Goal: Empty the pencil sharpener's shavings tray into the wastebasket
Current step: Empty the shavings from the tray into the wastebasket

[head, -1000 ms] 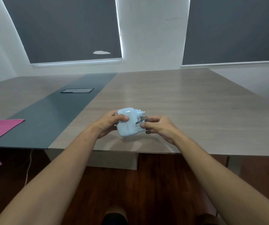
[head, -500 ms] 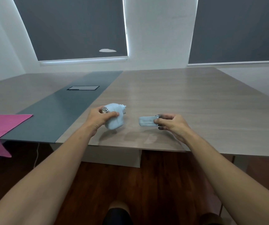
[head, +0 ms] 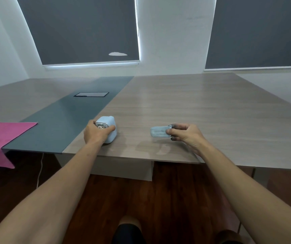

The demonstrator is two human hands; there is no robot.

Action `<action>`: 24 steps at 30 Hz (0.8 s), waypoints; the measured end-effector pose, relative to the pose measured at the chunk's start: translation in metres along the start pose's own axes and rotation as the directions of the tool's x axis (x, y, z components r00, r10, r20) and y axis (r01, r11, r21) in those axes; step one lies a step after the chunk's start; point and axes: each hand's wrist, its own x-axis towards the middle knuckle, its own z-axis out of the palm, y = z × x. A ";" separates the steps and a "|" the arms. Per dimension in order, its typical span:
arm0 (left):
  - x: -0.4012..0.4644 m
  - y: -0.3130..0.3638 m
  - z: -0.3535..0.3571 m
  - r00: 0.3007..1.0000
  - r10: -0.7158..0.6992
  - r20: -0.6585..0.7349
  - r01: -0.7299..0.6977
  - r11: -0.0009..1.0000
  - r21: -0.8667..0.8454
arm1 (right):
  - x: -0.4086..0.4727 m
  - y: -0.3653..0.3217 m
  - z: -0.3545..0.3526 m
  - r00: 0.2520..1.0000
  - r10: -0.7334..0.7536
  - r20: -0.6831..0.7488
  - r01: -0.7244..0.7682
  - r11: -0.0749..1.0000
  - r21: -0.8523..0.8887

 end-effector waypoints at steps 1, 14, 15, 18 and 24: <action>0.000 0.000 0.000 1.000 -0.005 0.000 0.005 1.000 0.000 | -0.001 -0.001 0.000 1.000 0.000 0.000 0.000 1.000 0.000; -0.038 0.063 0.003 0.915 0.395 -0.087 -0.376 0.909 0.179 | -0.031 -0.022 -0.027 0.996 -0.034 -0.080 0.033 0.999 -0.010; -0.045 0.072 0.009 0.902 0.428 -0.057 -0.414 0.895 0.167 | -0.036 -0.025 -0.033 0.994 -0.035 -0.099 0.035 0.999 -0.007; -0.073 0.098 0.031 0.869 0.490 0.072 -0.495 0.862 0.111 | -0.055 -0.030 -0.058 0.984 -0.036 -0.173 0.036 0.999 -0.003; -0.143 0.140 0.085 0.813 0.502 0.295 -0.499 0.862 -0.092 | -0.103 -0.039 -0.131 0.936 -0.053 -0.347 0.047 0.999 -0.025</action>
